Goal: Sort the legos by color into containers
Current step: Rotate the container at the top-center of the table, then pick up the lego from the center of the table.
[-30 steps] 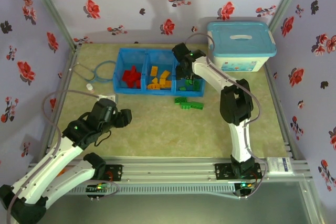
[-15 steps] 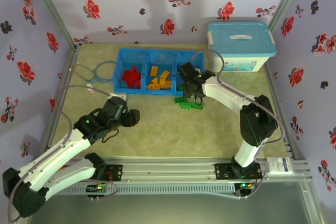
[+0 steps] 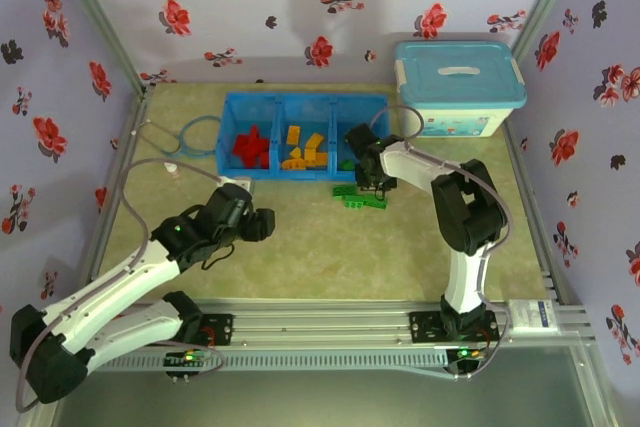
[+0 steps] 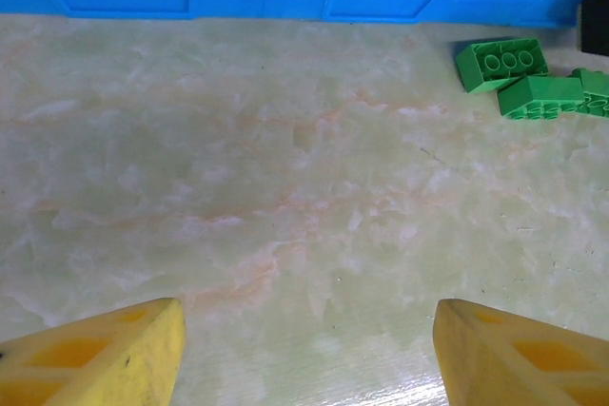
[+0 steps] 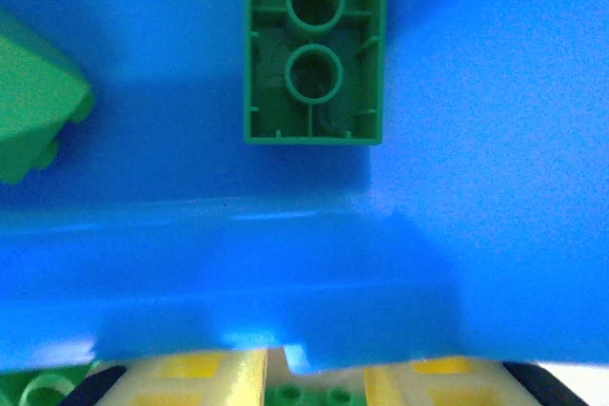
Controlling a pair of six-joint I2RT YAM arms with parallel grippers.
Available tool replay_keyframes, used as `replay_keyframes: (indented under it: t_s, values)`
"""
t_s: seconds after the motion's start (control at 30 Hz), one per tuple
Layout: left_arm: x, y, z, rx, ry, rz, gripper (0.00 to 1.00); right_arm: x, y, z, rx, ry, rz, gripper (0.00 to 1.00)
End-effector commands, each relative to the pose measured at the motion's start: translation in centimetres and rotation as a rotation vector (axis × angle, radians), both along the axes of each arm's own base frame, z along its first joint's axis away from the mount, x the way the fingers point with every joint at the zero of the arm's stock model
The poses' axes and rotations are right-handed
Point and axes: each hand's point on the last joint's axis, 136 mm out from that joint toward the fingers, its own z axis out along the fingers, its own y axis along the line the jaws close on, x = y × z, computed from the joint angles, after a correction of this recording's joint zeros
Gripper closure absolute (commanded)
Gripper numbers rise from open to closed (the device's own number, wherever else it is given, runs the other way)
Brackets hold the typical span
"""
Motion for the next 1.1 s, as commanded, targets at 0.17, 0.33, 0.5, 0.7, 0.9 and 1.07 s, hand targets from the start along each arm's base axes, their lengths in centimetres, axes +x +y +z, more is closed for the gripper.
replay_keyframes:
  t_s: [0.17, 0.33, 0.5, 0.7, 0.9, 1.07]
  values:
    - [1.1, -3.0, 0.6, -0.011, -0.023, -0.05, 0.3, 2.0, -0.1, 1.9, 0.026, -0.049, -0.006, 0.67]
    - [2.0, -4.8, 0.6, 0.004, -0.023, -0.082, 0.29, -0.6, 0.0, 2.3, 0.06, -0.063, 0.022, 0.43]
    - [2.6, -6.2, 1.0, -0.028, -0.032, -0.099, 0.29, -2.9, -1.1, 1.5, 0.089, -0.047, 0.031, 0.43]
    - [2.7, -6.4, 1.1, -0.037, -0.03, -0.1, 0.29, -4.6, -0.9, -0.5, 0.137, -0.004, 0.028, 0.41]
    - [2.3, -5.9, 0.8, -0.032, -0.026, -0.1, 0.29, -7.0, -0.8, -1.4, 0.202, 0.024, -0.002, 0.53]
    - [2.2, -5.7, 0.6, -0.033, -0.029, -0.095, 0.29, -9.6, 0.3, 0.1, 0.284, -0.001, 0.003, 0.56]
